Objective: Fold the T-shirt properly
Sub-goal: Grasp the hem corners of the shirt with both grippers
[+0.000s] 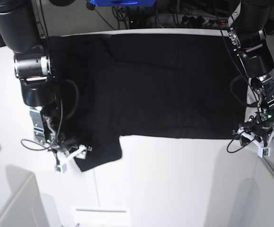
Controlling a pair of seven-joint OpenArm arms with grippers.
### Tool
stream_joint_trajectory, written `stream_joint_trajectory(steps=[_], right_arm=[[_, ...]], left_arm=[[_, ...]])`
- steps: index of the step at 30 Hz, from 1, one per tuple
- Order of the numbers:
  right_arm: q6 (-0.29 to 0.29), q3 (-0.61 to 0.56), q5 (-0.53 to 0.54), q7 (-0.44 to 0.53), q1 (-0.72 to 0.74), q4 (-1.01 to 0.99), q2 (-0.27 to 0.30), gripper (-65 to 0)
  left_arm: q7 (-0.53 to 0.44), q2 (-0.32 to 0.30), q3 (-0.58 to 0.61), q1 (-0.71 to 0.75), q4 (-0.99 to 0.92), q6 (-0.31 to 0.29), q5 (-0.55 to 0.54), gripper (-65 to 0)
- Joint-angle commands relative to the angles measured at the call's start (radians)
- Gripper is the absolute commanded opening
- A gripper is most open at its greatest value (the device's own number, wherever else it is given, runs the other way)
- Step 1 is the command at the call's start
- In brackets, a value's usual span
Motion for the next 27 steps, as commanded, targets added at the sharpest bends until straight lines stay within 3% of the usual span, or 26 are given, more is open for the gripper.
stream_joint_trajectory(steps=[1, 4, 8, 10, 15, 19, 24, 27], right_arm=[[-0.003, -0.001, 0.008, -0.047, 0.006, -0.002, 0.002, -20.6], [-0.003, -0.003, 0.008, -0.047, 0.006, -0.002, 0.006, -28.4], [-0.003, -0.008, 0.008, -0.047, 0.008, -0.005, 0.008, -49.1], [-0.004, -0.003, 0.008, -0.052, 0.009, -0.008, 0.008, -64.1], [-0.055, -0.003, 0.008, -0.055, 0.009, -0.009, 0.005, -65.0], [-0.061, -0.003, 0.008, -0.055, 0.009, -0.006, 0.005, -65.0], [-0.061, -0.005, 0.008, -0.055, 0.009, -0.005, 0.002, -65.0], [-0.061, -0.005, 0.008, -0.055, 0.009, -0.003, 0.002, -65.0]], left_arm=[[-0.025, -0.019, -0.003, -0.020, 0.021, -0.004, -0.007, -32.1], [-0.025, -0.019, -0.003, -0.020, 0.020, -0.004, -0.007, -32.1], [-0.025, -0.019, -0.003, -0.020, 0.020, -0.004, -0.007, -32.1], [-0.025, -0.019, -0.003, -0.020, 0.020, -0.004, -0.007, -32.1], [-0.025, -0.019, 0.000, -0.026, 0.010, -0.004, -0.007, -31.1], [-0.023, -0.016, 0.003, -0.032, 0.009, -0.004, -0.007, -30.9], [-0.026, -0.018, 0.006, -0.102, -0.135, -0.005, -0.012, -17.9], [-0.028, -0.019, 0.005, -0.134, -0.187, -0.007, -0.015, -16.5]])
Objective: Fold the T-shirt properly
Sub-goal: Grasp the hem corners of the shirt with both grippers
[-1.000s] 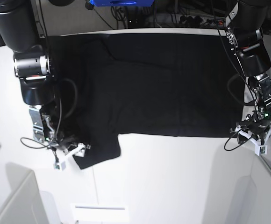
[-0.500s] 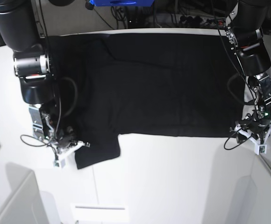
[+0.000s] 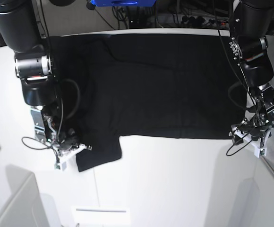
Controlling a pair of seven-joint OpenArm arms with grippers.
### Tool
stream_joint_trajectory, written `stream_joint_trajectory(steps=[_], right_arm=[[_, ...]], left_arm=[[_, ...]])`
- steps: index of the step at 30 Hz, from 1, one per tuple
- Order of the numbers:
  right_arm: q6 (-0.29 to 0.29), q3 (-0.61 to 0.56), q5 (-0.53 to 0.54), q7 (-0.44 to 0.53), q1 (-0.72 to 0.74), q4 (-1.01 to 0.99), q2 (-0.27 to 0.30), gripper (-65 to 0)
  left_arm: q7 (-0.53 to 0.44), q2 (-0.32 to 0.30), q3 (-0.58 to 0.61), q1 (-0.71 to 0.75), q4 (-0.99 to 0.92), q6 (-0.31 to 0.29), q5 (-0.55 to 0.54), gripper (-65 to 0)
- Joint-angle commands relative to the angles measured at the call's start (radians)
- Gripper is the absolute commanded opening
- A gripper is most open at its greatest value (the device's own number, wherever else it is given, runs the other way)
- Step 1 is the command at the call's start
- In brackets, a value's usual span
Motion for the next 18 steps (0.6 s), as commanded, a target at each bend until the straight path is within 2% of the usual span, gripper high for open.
stream_joint_trajectory(steps=[1, 5, 11, 18], right_arm=[[-0.015, -0.001, -0.011, -0.040, 0.014, 0.002, 0.004, -65.0], [-0.015, 0.001, -0.011, -0.040, 0.014, 0.002, 0.004, -65.0], [-0.015, 0.002, -0.011, -0.040, 0.014, 0.002, 0.004, -65.0], [-0.015, 0.002, -0.011, -0.040, 0.014, 0.002, 0.004, -65.0]], left_arm=[[-0.028, -0.019, -0.002, -0.038, 0.015, -0.007, -0.004, -16.5], [-0.028, -0.018, 0.015, -0.059, -0.008, -0.005, -0.002, -16.5], [-0.032, -0.016, 0.087, -0.093, -0.139, -0.004, -0.009, -16.5], [-0.060, -0.013, 0.086, -0.065, -0.151, -0.004, -0.012, -16.6]])
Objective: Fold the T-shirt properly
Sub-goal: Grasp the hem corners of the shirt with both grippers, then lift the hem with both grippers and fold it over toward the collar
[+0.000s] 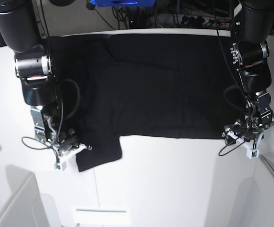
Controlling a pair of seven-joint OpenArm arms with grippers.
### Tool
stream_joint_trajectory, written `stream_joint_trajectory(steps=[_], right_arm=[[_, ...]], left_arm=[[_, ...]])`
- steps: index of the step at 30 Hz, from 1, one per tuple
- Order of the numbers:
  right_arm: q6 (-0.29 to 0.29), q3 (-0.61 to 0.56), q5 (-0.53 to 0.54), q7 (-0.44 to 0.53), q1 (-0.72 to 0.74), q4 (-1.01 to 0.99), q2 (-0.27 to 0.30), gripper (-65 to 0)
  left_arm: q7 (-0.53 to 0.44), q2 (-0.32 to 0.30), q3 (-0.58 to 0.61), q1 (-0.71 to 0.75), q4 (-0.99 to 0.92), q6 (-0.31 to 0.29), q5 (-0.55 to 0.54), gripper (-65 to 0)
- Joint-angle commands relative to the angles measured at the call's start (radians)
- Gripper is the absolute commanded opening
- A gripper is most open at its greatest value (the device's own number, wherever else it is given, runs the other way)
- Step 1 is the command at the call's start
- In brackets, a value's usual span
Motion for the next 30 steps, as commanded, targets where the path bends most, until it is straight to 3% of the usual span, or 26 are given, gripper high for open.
stream_joint_trajectory(steps=[1, 4, 10, 14, 22, 30], right_arm=[[-0.015, 0.002, -0.013, -0.039, 0.014, 0.002, 0.006, -65.0], [-0.015, 0.002, -0.013, -0.038, 0.014, 0.002, 0.006, -65.0], [-0.015, 0.002, -0.013, -0.038, 0.012, 0.002, 0.006, -65.0], [-0.015, 0.002, -0.013, -0.035, 0.011, 0.002, 0.006, -65.0], [-0.015, 0.002, -0.013, -0.035, 0.009, 0.002, 0.007, -65.0], [-0.015, 0.003, -0.009, -0.033, 0.009, 0.016, 0.010, -65.0]], left_arm=[[0.016, -0.014, -0.004, -0.002, 0.008, -0.004, -0.004, -16.6], [0.014, -0.012, -0.004, 0.007, 0.008, -0.004, -0.005, -22.1], [0.012, -0.012, -0.007, 0.027, 0.011, -0.004, -0.007, -52.8], [0.011, -0.012, -0.007, 0.032, 0.013, -0.005, -0.007, -65.0], [0.011, -0.012, -0.009, 0.032, 0.034, -0.007, -0.008, -65.0], [0.022, -0.011, -0.009, 0.087, 0.235, -0.007, -0.008, -65.0]])
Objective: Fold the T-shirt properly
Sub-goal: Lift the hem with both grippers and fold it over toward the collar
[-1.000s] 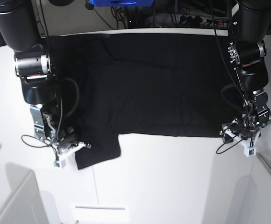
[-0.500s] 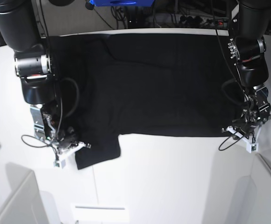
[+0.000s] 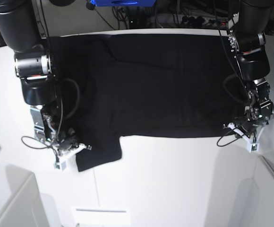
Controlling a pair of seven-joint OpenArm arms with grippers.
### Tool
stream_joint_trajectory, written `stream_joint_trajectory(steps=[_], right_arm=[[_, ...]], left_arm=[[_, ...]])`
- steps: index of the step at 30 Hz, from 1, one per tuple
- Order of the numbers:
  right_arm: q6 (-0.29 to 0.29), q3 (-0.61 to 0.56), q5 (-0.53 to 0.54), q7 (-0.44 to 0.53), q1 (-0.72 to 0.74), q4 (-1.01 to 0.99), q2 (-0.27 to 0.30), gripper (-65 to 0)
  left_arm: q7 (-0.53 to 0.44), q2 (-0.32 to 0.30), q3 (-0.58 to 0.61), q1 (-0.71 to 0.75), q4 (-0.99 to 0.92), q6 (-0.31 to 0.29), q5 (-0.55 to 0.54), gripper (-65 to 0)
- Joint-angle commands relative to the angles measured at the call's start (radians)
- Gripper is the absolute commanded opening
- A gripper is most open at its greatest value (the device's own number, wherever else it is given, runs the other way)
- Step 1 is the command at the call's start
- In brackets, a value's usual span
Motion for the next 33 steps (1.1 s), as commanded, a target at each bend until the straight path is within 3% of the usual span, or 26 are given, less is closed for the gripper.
stream_joint_trajectory(steps=[1, 5, 10, 15, 22, 28, 33], right_arm=[[-0.015, 0.001, -0.011, -0.035, 0.015, 0.022, 0.007, -65.0], [-0.017, 0.001, -0.011, -0.039, 0.001, 0.083, 0.009, -65.0], [-0.017, 0.007, -0.011, -0.041, -0.024, 0.154, 0.012, -65.0], [-0.018, 0.132, -0.015, -0.047, -0.105, 0.303, 0.021, -65.0], [-0.018, 0.153, -0.016, -0.151, -0.156, 0.464, 0.038, -65.0], [-0.018, 0.155, -0.016, -0.217, -0.220, 0.613, 0.047, -65.0], [-0.018, 0.264, -0.016, -0.302, -0.274, 0.718, 0.038, -65.0]], left_arm=[[-0.028, -0.015, -0.003, -0.033, 0.039, -0.007, -0.010, -65.0], [-0.019, -0.015, -0.003, -0.007, 0.105, -0.007, -0.040, -65.0], [0.059, -0.027, -0.003, 0.030, 0.214, -0.004, -0.214, -65.0], [0.084, -0.034, -0.003, 0.081, 0.303, -0.004, -0.220, -65.0], [0.136, -0.030, -0.009, 0.135, 0.432, -0.004, -0.222, -65.0], [0.231, -0.026, -0.115, 0.185, 0.545, -0.008, -0.222, -65.0], [0.251, -0.024, -0.127, 0.242, 0.631, -0.008, -0.222, -65.0]])
